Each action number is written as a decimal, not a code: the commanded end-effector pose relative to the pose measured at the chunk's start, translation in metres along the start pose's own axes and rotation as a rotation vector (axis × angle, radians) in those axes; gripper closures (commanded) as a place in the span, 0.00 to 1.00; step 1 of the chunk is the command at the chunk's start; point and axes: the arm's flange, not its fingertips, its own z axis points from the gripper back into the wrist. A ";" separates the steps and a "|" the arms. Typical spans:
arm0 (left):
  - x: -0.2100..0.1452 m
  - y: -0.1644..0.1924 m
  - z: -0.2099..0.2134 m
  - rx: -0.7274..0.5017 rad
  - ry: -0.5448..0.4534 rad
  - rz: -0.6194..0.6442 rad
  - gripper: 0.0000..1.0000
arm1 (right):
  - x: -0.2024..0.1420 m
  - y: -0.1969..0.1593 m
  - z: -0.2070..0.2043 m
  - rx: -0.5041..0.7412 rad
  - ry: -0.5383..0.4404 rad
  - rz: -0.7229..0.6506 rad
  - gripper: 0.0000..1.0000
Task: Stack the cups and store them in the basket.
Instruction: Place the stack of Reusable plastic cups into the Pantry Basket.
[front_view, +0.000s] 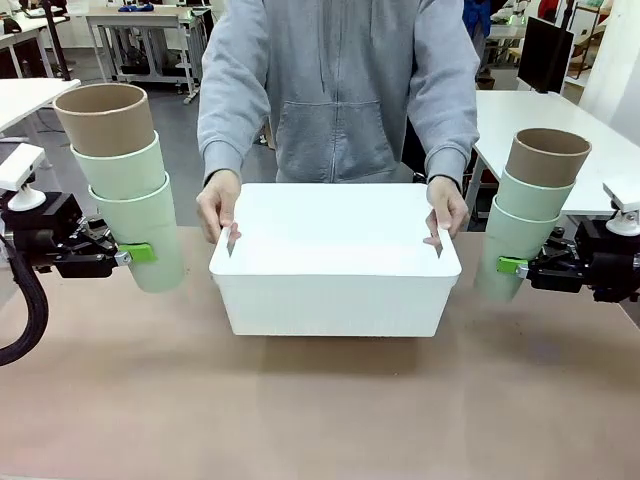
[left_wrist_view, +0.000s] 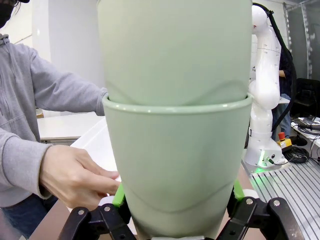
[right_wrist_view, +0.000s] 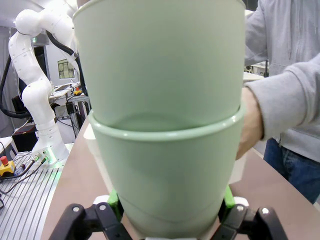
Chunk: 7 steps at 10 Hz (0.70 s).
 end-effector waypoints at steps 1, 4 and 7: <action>0.003 0.000 -0.002 -0.004 -0.003 -0.017 0.14 | 0.003 0.000 -0.002 -0.003 -0.009 0.010 0.14; 0.003 0.000 -0.002 -0.004 -0.003 -0.017 0.14 | 0.003 0.000 -0.002 -0.003 -0.009 0.010 0.14; 0.003 0.000 -0.002 -0.004 -0.003 -0.017 0.14 | 0.003 0.000 -0.002 -0.003 -0.009 0.010 0.14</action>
